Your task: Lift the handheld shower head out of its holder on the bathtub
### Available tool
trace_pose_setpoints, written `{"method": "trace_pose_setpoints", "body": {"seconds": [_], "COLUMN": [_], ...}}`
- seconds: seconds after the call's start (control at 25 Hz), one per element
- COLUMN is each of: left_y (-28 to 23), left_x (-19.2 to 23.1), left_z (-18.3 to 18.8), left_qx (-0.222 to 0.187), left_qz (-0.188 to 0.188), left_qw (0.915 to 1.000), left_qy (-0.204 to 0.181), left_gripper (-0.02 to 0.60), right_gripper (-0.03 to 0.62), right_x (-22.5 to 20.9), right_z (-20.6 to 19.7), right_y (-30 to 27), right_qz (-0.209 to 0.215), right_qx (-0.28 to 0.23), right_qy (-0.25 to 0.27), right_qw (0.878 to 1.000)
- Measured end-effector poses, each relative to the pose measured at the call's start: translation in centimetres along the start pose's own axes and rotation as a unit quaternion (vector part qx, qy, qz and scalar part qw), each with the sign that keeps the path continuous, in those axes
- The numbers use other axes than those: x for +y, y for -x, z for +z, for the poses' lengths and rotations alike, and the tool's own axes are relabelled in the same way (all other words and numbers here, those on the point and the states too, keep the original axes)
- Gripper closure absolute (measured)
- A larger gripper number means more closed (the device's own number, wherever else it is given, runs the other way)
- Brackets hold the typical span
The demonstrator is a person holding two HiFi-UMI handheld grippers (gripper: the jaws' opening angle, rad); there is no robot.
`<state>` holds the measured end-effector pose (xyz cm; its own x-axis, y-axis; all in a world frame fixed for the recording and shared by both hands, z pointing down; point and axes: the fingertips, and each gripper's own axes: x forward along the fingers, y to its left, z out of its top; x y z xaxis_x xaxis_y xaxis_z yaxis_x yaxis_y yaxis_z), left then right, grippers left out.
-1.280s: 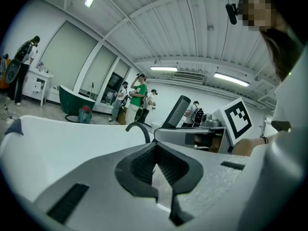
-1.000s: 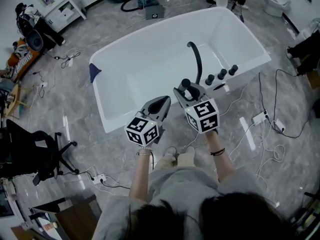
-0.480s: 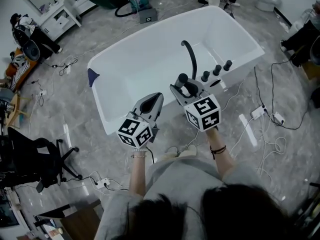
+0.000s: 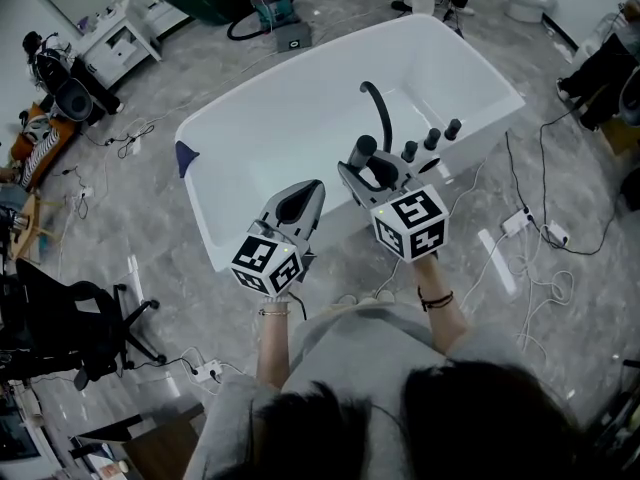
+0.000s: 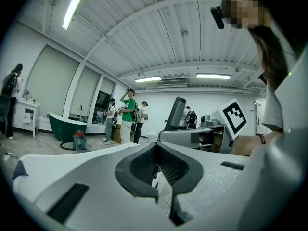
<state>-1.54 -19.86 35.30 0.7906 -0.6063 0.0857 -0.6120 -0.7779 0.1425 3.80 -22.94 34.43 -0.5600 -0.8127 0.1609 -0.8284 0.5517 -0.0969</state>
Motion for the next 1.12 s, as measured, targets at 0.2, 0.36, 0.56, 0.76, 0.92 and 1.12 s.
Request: {"method": "trace_pose_setpoints", "body": {"seconds": [0.2, 0.36, 0.56, 0.76, 0.92, 1.12], "left_y": [0.3, 0.5, 0.2, 0.1, -0.2, -0.2], "left_x": [0.3, 0.5, -0.2, -0.5, -0.6, -0.6], "left_z": [0.3, 0.4, 0.5, 0.3, -0.3, -0.5], "left_qx": [-0.006, -0.009, -0.009, -0.002, 0.001, 0.004], "left_qz": [-0.003, -0.005, -0.013, -0.019, -0.020, -0.020], "left_qw": [1.0000, 0.9999, 0.9999, 0.9998, 0.9998, 0.9998], "left_qy": [-0.007, 0.000, -0.005, -0.008, -0.005, -0.008], "left_gripper": [0.575, 0.575, 0.575, 0.575, 0.575, 0.575], "right_gripper": [0.459, 0.459, 0.459, 0.459, 0.459, 0.459], "right_x": [0.3, 0.3, 0.0, 0.0, -0.3, -0.2], "right_z": [0.1, 0.1, 0.2, 0.4, 0.0, 0.0], "right_y": [-0.1, 0.0, 0.6, 0.8, 0.9, 1.0], "right_qz": [-0.006, -0.011, -0.016, -0.019, -0.020, -0.020], "right_qx": [-0.009, -0.009, -0.016, -0.020, -0.022, -0.026], "right_qy": [-0.007, -0.008, -0.011, -0.013, -0.020, -0.022], "right_qw": [1.000, 1.000, 1.000, 1.000, 0.999, 0.999]}}
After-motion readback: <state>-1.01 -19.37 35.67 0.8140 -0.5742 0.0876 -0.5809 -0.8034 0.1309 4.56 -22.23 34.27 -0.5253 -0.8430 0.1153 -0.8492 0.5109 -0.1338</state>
